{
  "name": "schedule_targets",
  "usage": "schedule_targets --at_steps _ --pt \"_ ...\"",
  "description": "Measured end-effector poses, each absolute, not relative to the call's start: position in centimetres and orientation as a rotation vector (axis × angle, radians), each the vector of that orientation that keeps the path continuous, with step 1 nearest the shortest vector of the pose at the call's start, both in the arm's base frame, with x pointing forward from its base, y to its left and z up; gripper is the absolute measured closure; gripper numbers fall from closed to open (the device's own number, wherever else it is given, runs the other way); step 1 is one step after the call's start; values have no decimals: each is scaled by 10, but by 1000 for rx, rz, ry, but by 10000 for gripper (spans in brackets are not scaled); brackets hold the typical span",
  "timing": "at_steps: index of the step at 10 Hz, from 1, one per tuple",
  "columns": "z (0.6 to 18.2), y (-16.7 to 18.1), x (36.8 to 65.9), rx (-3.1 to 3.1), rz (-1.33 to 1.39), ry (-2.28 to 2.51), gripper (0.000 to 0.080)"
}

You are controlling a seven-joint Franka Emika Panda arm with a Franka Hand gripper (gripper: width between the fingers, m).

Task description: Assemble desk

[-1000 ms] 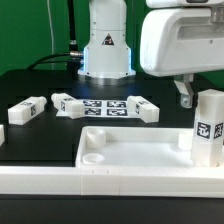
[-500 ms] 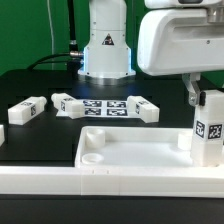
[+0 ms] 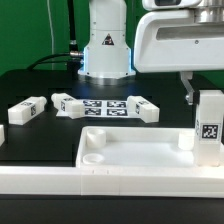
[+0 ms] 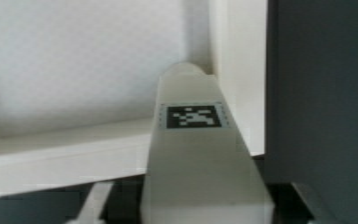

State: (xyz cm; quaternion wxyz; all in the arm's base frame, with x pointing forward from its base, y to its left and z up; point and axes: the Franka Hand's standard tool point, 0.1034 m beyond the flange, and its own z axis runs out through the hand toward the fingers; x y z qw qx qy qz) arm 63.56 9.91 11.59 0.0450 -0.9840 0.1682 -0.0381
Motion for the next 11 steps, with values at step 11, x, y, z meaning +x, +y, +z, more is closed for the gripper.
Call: schedule_targets --at_steps 11 --pt "113 103 633 -2756 -44 1239 229"
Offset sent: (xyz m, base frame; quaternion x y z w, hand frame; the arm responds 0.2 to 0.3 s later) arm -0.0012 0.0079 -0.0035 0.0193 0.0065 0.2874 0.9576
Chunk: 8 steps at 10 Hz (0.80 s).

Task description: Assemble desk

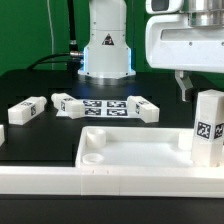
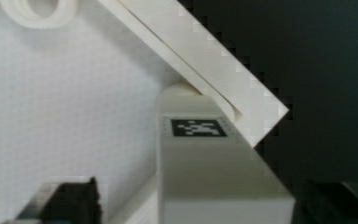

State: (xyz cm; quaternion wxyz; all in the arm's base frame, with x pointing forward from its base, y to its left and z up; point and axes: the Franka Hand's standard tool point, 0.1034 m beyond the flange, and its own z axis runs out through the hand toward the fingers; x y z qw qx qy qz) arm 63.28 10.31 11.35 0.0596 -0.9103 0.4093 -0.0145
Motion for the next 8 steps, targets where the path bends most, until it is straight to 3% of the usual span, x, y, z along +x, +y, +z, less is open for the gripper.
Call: schedule_targets --at_steps 2,8 --pt "113 103 633 -2885 -66 914 157" --pt "108 105 632 -3051 -104 120 150"
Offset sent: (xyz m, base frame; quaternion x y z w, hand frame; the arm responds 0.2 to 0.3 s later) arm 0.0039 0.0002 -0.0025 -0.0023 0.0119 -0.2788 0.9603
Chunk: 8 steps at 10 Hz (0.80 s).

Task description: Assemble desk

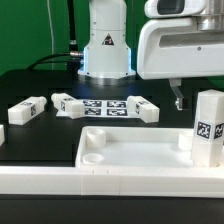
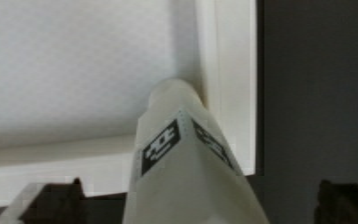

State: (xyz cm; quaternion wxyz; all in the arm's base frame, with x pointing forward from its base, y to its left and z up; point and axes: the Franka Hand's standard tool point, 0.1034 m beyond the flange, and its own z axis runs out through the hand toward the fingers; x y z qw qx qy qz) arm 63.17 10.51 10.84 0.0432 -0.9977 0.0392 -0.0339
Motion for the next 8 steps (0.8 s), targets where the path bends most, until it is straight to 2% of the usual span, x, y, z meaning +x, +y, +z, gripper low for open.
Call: schedule_targets --at_steps 7,8 --pt "107 102 632 -3040 -113 -569 150" --pt "107 102 632 -3040 -113 -566 270"
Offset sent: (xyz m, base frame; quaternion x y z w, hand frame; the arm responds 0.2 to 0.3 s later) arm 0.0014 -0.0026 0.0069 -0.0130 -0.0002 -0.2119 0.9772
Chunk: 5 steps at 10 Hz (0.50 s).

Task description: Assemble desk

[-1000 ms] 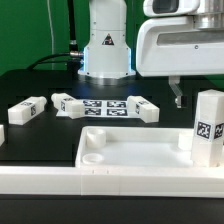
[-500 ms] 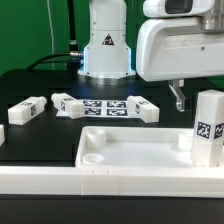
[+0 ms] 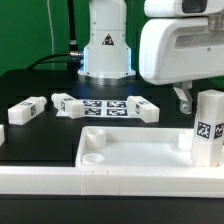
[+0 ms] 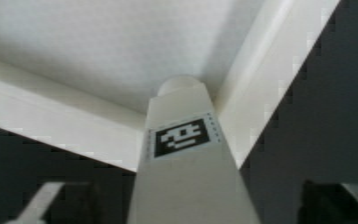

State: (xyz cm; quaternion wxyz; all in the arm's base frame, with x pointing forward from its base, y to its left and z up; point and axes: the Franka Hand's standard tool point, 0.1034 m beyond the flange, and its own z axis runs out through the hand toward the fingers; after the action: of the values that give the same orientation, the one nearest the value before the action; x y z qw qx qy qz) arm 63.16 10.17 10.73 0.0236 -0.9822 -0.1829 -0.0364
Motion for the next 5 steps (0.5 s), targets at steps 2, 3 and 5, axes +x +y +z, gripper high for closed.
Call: schedule_targets --at_steps 2,3,5 --pt "107 102 632 -3040 -112 -566 512" --pt "107 102 632 -3045 -112 -531 512" --pt "107 102 632 -3059 -110 -414 511"
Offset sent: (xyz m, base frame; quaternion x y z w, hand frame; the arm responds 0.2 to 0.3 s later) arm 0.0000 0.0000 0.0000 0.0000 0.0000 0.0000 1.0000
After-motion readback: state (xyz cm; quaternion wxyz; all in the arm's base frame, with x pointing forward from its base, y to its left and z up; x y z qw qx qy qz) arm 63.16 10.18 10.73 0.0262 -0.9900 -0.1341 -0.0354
